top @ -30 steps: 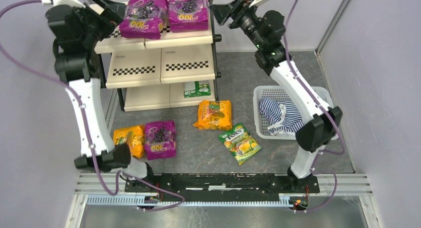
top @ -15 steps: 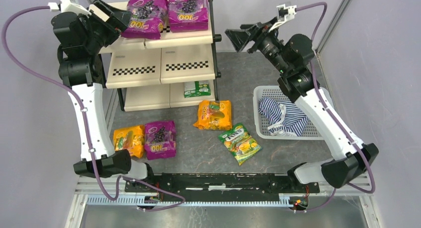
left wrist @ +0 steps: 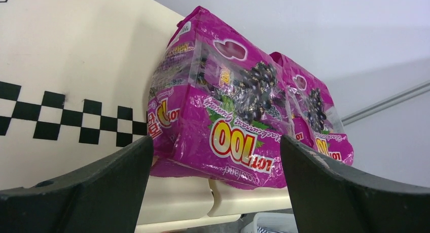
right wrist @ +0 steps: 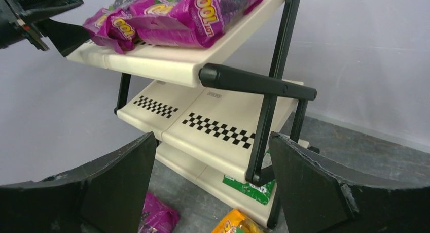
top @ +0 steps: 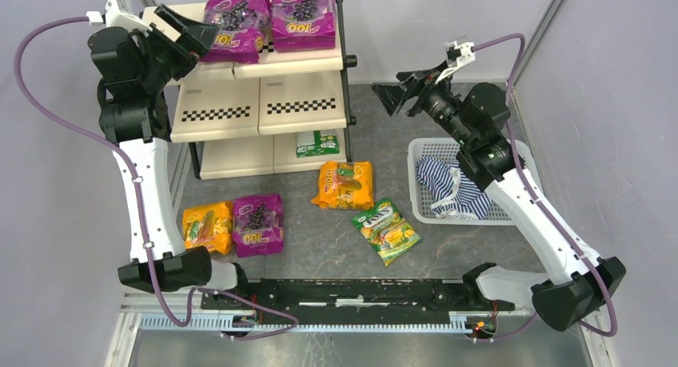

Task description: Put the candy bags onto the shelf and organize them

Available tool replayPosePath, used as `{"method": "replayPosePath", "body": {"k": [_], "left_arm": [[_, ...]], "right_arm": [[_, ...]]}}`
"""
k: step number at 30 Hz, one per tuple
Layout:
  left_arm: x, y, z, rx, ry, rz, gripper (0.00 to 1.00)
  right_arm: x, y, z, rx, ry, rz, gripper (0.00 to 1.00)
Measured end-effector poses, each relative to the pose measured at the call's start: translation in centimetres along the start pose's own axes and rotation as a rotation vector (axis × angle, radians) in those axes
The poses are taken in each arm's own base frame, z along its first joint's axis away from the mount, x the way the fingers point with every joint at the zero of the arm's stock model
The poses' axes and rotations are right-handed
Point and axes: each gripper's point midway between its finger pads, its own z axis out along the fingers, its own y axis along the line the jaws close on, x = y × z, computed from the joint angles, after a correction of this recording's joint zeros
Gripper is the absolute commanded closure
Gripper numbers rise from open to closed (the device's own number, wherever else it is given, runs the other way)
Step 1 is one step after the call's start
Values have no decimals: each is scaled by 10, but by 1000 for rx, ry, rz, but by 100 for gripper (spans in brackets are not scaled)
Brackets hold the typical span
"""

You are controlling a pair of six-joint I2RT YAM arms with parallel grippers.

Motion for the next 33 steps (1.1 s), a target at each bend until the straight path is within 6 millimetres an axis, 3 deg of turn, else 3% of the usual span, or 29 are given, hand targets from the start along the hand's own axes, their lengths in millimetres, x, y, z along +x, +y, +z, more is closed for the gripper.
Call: {"method": "replayPosePath", "body": {"k": [11, 17, 23, 28, 33], "left_arm": [[1, -14, -8, 59, 7, 3, 0], [2, -13, -7, 61, 10, -3, 0], [3, -6, -12, 16, 9, 4, 0], [2, -4, -36, -43, -19, 39, 0], [8, -4, -85, -87, -77, 89, 0]], "right_arm": [[26, -7, -9, 15, 59, 5, 11], [30, -7, -20, 22, 64, -11, 11], [48, -14, -25, 36, 107, -17, 10], [74, -23, -33, 53, 166, -32, 8], [118, -34, -46, 62, 273, -33, 7]]}}
